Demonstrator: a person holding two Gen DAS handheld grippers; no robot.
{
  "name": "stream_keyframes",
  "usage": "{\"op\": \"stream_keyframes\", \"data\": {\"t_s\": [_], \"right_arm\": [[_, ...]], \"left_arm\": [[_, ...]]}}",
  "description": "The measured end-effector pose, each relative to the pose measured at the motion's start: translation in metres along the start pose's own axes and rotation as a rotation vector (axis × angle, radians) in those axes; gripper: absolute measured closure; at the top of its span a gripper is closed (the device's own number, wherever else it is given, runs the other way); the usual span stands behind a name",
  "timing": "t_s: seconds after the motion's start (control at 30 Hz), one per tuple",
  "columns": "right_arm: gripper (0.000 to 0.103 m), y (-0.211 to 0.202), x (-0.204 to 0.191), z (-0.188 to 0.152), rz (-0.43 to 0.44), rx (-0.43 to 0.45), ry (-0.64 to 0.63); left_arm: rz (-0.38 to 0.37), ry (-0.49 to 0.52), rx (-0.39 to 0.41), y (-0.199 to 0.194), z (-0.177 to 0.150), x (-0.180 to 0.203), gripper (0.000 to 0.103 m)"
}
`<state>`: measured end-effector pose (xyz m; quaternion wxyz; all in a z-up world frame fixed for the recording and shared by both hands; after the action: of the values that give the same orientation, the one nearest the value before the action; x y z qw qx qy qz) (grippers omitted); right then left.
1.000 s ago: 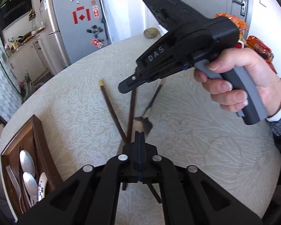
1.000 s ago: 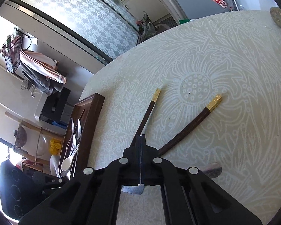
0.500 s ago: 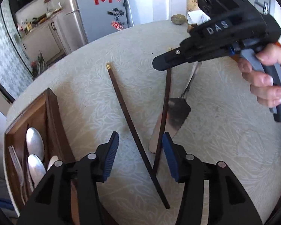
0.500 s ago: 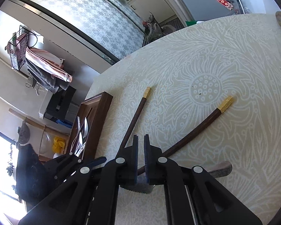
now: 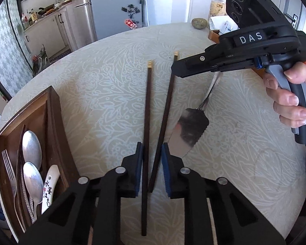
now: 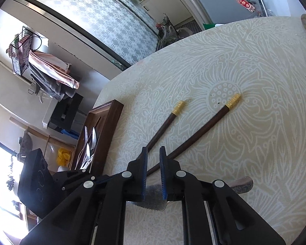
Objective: Organize utensils
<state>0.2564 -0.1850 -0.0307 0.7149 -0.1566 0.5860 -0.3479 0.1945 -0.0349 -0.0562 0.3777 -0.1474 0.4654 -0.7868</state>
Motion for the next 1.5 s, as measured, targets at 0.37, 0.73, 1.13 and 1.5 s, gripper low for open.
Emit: {"op": "stream_keyframes", "data": {"t_s": [0.37,0.73,1.13,1.5], "right_arm": [[0.075,0.019,0.000,-0.002,0.012,-0.035,0.051],[0.075,0.015,-0.008,-0.004,0.038,-0.031,0.019],[0.069,0.019,-0.010,-0.008,0.027,-0.046,0.013],[0.064,0.025,-0.015,-0.009,0.005,-0.045,0.042]], "left_arm": [[0.003,-0.037,0.042,-0.023,-0.013,-0.004,0.085],[-0.018,0.078,-0.041,-0.032,-0.046,0.011,0.066],[0.002,0.067,0.012,-0.041,-0.057,0.024,0.098],[-0.021,-0.032,0.125,-0.070,-0.065,0.009,0.098]]}}
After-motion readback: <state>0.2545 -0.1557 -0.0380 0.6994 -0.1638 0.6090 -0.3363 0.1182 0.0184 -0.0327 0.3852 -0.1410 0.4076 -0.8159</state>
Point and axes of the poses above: each gripper's, at about its wrist camera, not at the fingertips, and y roughly the way its jaws point, x to its right, z to its top, the point moved 2 cm from there along y, roughly the way its jaws point, and after that the axes turned 14 degrees about y, right-handed, at the moved point
